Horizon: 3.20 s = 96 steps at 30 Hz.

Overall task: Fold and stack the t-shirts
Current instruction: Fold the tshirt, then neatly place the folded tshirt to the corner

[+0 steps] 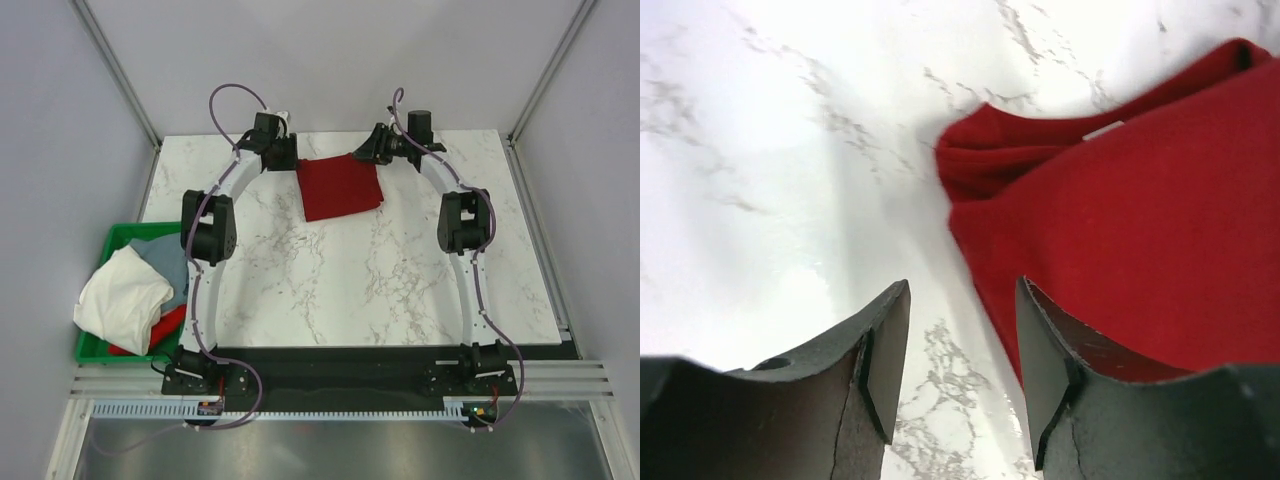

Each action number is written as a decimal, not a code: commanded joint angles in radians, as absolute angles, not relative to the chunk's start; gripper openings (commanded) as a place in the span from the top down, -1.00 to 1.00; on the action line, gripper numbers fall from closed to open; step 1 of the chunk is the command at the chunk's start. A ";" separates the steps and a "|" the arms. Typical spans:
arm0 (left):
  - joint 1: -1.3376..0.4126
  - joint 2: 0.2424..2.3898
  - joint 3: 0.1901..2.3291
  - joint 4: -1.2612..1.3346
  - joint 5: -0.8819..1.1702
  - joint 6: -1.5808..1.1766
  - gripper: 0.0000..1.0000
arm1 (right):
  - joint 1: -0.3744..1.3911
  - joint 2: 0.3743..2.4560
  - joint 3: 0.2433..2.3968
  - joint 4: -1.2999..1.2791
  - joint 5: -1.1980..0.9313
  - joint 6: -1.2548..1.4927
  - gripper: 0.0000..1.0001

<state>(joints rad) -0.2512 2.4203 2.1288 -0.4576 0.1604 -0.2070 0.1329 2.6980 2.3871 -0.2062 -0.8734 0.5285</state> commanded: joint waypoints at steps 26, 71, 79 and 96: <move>-0.301 2.315 1.884 -0.440 0.666 -0.256 0.17 | -0.008 2.628 2.237 -0.367 -0.977 0.324 -0.68; -0.118 2.097 1.878 -0.568 0.560 0.052 0.21 | -0.205 2.497 2.249 -0.647 -0.608 -0.025 1.00; -0.181 2.112 1.898 -0.604 0.459 0.132 0.20 | -0.297 2.600 2.401 -0.618 -0.503 -0.040 1.00; -0.279 2.114 1.875 -0.615 0.405 0.158 0.20 | -0.347 2.683 2.537 -0.482 -0.167 -0.077 1.00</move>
